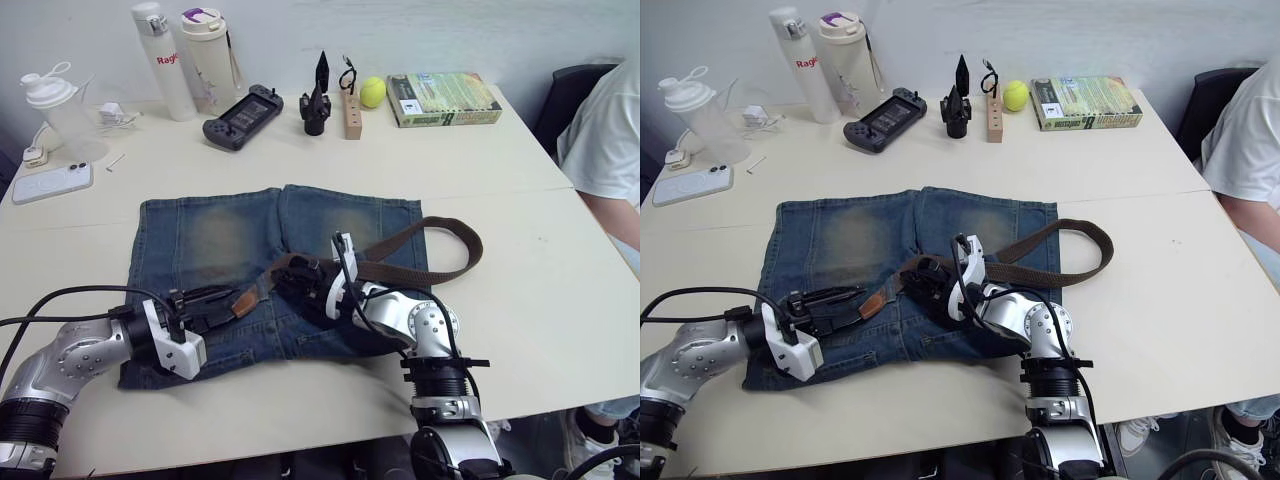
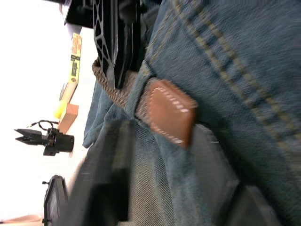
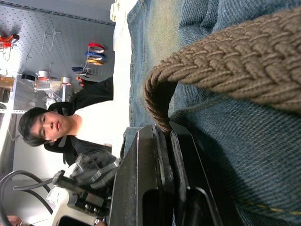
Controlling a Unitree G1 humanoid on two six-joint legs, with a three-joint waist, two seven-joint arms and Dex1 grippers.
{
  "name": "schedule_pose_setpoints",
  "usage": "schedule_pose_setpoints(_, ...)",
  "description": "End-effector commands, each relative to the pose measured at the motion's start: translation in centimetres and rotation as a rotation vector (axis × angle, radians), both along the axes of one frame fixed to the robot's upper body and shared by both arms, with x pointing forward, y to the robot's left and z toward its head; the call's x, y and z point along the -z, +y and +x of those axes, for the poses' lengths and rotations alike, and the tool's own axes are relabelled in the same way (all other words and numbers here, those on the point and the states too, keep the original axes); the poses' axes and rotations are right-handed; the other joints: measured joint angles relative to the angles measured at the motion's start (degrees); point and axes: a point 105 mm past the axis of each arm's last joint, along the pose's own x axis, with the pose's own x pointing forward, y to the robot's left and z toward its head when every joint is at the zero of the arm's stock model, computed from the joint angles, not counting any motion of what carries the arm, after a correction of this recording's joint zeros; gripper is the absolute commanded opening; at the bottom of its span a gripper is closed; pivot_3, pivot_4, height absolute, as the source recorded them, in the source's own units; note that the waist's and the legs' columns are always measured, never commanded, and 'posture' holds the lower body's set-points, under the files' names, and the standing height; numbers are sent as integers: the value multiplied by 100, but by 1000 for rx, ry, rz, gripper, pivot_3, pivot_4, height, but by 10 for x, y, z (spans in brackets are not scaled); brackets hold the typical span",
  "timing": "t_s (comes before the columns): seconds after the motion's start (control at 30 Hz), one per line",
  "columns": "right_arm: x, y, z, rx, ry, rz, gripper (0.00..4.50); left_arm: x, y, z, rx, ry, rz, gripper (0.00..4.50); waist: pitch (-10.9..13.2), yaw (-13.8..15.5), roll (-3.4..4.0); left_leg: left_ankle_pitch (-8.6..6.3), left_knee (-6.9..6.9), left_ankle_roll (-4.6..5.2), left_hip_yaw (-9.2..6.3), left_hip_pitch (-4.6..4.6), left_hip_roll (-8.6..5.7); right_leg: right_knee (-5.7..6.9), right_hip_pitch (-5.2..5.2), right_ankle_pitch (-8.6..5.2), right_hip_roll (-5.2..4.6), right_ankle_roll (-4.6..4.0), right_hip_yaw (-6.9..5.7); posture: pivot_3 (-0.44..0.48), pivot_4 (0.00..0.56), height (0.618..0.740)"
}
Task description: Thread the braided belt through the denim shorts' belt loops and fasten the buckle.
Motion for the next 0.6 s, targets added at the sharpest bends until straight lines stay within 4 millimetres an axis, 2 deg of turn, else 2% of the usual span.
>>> schedule_pose_setpoints(0.03, 4, 11, -7, -38, 20, -2, 0, -11, -3, -1, 19, -55, -2, 50, 0, 1, 0, 0, 0, 0, 0, 0, 0, 0, 0, 0, 0, 0, 0, 0, 150, 740)
schedule_pose_setpoints(0.3, 1, 8, -7, -33, 2, -20, 0, -6, -7, 3, 22, -50, 28, 20, 0, 3, 0, 0, 0, 0, 1, 0, 0, 1, 0, 0, 0, 0, 0, 0, 150, 740)
schedule_pose_setpoints(0.37, -5, 0, -5, 0, -24, -21, 771, -6, -8, 3, 23, -49, 28, 0, 1, 4, 1, 0, 0, 0, 1, 0, 0, 1, 0, 0, 0, 0, 0, 0, 150, 740)
schedule_pose_setpoints(0.4, -15, -8, -5, 21, -56, 0, 978, -6, -9, 4, 23, -48, 24, 0, 2, 7, 3, 0, 0, 0, 1, -1, 0, 0, 0, 0, -1, 0, -1, 0, 150, 740)
schedule_pose_setpoints(0.47, -32, -25, -6, 70, -133, 14, 1939, -8, -11, 5, 22, -53, 11, 0, 7, 22, 10, 0, 0, 0, 1, -5, -2, -1, -3, 0, -3, 0, -1, 0, 150, 740)
schedule_pose_setpoints(0.5, -43, -38, -11, 76, -227, -25, 2248, -9, -14, 5, 25, -54, 6, 0, 9, 31, 14, -1, -1, 1, 0, -6, -3, -1, -3, 0, -4, 0, -2, 0, 150, 740)
schedule_pose_setpoints(0.57, -58, -58, -25, 66, -377, -98, 3251, -13, -18, 5, 30, -59, -9, 0, 12, 77, 20, -3, 2, 13, -1, -14, -21, -5, -4, 0, -21, 1, -5, 0, 150, 740)
schedule_pose_setpoints(0.6, -66, -68, -33, 59, -455, -137, 3600, -15, -20, 5, 34, -60, -14, 0, 11, 103, 18, -4, 3, 20, 0, -14, -29, -6, -4, 1, -28, 2, -4, 0, 150, 740)
